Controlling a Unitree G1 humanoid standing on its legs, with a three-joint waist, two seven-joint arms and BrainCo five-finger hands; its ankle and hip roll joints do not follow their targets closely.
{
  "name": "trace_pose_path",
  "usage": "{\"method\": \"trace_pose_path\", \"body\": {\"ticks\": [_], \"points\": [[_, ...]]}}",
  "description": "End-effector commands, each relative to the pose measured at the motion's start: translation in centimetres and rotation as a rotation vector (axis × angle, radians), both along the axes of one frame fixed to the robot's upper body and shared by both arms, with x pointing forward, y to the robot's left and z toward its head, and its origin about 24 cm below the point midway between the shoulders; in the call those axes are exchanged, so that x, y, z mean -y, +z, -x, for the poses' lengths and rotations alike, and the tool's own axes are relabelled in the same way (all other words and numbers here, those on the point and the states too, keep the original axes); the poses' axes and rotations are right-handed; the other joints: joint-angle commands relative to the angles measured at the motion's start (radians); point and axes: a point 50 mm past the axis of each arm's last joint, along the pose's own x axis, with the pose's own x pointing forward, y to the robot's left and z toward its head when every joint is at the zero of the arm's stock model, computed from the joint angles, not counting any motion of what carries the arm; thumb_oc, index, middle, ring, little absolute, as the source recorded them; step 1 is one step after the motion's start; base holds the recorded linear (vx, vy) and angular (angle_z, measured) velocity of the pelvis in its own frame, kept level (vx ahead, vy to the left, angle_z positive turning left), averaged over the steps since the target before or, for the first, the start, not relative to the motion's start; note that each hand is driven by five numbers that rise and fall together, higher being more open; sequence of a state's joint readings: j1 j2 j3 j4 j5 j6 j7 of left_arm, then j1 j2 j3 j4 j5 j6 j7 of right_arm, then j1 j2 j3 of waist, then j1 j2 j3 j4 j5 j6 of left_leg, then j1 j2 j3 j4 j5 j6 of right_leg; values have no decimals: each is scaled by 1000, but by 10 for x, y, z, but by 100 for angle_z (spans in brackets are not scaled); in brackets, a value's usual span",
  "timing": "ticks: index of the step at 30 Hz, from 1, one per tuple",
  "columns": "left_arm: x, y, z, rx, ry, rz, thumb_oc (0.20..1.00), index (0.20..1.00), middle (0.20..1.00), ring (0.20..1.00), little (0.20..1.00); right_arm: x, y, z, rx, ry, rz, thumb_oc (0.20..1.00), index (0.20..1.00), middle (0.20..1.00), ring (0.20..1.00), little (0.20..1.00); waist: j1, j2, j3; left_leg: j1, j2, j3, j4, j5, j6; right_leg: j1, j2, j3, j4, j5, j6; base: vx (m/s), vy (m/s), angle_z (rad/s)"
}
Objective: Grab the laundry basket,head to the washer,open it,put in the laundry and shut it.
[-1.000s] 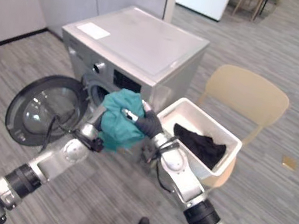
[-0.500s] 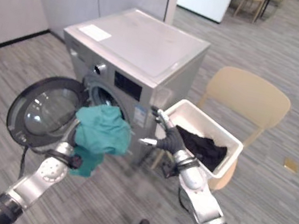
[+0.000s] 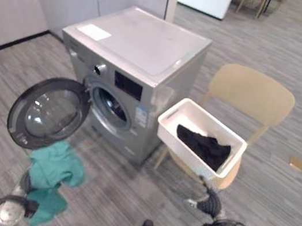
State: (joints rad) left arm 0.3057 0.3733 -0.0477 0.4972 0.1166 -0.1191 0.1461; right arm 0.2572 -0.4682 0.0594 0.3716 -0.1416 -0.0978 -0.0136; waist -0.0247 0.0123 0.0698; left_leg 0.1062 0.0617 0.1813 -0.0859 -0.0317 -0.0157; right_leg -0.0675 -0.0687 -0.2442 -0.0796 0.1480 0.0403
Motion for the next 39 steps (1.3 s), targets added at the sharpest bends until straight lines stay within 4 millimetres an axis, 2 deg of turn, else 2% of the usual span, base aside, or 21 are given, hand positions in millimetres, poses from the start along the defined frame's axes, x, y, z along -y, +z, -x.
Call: {"method": "trace_pose_path", "body": {"ticks": [1,3,6,9,10,11,12,15,17,18,20,22,24,25,28,30,35,36,37,38,39], "points": [[-15,26,-30,153,28,-11,200,200,200,200,200,-15,31,-38,208,49,-6,1000,1000,1000,1000,1000,26,-40,37,-25,-46,-65,-1,-6,-5,117,-13,31,58,-186,78,-49,-20,-1],[-19,23,-24,148,102,12,200,200,200,200,200,-12,29,-42,213,13,-2,1000,1000,1000,1000,1000,51,-46,95,-109,-50,-82,92,-11,-6,88,-25,13,69,-187,69,-200,-23,4],[-17,25,-31,166,94,23,200,200,200,200,200,-9,30,-46,230,-17,4,1000,1000,1000,1000,1000,60,-53,116,-189,-51,-82,158,-13,-20,67,-44,-34,65,-183,68,-216,-10,51],[-9,30,-43,189,33,13,200,200,200,200,200,-6,26,-44,217,-46,15,1000,1000,1000,1000,1000,50,-59,113,-216,-26,36,179,-27,-20,53,-74,-118,51,-172,76,-44,72,91],[-5,34,-50,208,0,9,200,200,200,200,200,-6,26,-44,207,-39,32,1000,1000,1000,1000,1000,32,-58,106,-196,2,134,182,-59,-23,63,-87,-160,43,-179,86,43,98,95],[-5,34,-50,208,0,9,200,200,200,200,200,-6,26,-44,207,-39,32,1000,1000,1000,1000,1000,32,-58,106,-196,2,134,182,-59,-23,63,-87,-160,43,-179,86,57,125,104],[-3,37,-56,222,-23,9,200,200,200,200,200,-7,23,-44,195,-32,34,1000,1000,1000,1000,1000,22,-59,101,-186,15,185,177,-62,-23,65,-97,-190,44,-176,88,76,175,115],[3,35,-58,211,-62,14,200,200,200,200,200,-16,17,-47,160,9,46,1000,1000,1000,1000,1000,25,-70,91,-194,5,187,185,-72,-9,97,-120,-223,60,-182,98,130,219,87],[2,35,-58,206,-69,8,200,200,200,200,200,-20,17,-49,159,26,46,1000,1000,1000,1000,1000,32,-76,93,-195,-6,179,189,-81,5,100,-133,-221,90,-189,101,134,213,39],[2,40,-64,221,-95,-9,200,200,200,200,200,-27,16,-53,160,53,45,1000,1000,1000,1000,1000,37,-81,101,-186,-22,157,180,-95,24,78,-148,-191,186,-202,99,90,148,30],[1,45,-70,237,-112,-22,200,200,200,200,200,-31,17,-56,167,62,37,1000,1000,1000,1000,1000,32,-85,111,-179,-32,141,177,-104,34,42,-156,-150,259,-213,101,98,157,41],[1,51,-79,261,-132,-51,200,200,200,200,200,-37,18,-60,175,87,33,1000,1000,1000,1000,1000,13,-84,126,-156,-49,104,167,-118,47,-27,-127,-42,365,-218,105,105,156,45],[4,55,-85,289,-141,-62,200,200,200,200,200,-42,20,-60,185,113,29,1000,1000,1000,1000,1000,-16,-78,142,-119,-61,62,142,-101,59,-121,-47,67,409,-218,84,186,99,86],[6,55,-87,295,-142,-57,200,200,200,200,200,-43,19,-59,179,115,26,1000,1000,1000,1000,1000,-24,-78,149,-104,-70,40,133,-104,61,-145,-26,87,391,-216,83,216,50,83],[10,54,-89,296,-151,-48,200,200,200,200,200,-42,16,-58,166,116,25,1000,1000,1000,1000,1000,-40,-81,160,-77,-89,-4,120,-115,64,-189,10,116,345,-193,82,170,2,64],[13,52,-92,284,-156,-42,200,200,200,200,200,-40,10,-54,131,106,33,1000,1000,1000,1000,1000,-54,-90,163,-37,-127,-69,106,-133,63,-253,30,112,246,-127,97,341,-25,76],[21,46,-89,254,-196,-38,200,200,200,200,200,-35,2,-43,85,99,39,1000,1000,1000,1000,1000,-71,-87,158,33,-155,-157,115,-180,48,-241,19,75,168,-94,96,326,-80,82],[24,43,-87,241,-207,-33,200,200,200,200,200,-34,0,-40,76,95,39,1000,1000,1000,1000,1000,-75,-82,153,47,-147,-161,127,-197,36,-227,22,87,176,-96,81,381,-215,124],[28,37,-83,216,-218,-11,200,200,200,200,200,-31,-1,-39,63,98,52,1000,1000,1000,1000,1000,-89,-71,123,42,-121,-150,174,-182,-4,-202,18,74,168,-94,67,282,-171,106],[28,37,-83,216,-218,-11,200,200,200,200,200,-31,-1,-39,63,98,52,1000,1000,1000,1000,1000,-91,-70,122,40,-120,-152,177,-183,-4,-202,19,72,166,-94,66,358,-193,118],[31,34,-81,207,-212,13,200,200,200,200,200,-30,1,-42,73,98,51,1000,1000,1000,1000,1000,-96,-67,119,2,-95,-122,308,-117,-44,-158,27,69,151,-95,51,241,-119,72]]}}
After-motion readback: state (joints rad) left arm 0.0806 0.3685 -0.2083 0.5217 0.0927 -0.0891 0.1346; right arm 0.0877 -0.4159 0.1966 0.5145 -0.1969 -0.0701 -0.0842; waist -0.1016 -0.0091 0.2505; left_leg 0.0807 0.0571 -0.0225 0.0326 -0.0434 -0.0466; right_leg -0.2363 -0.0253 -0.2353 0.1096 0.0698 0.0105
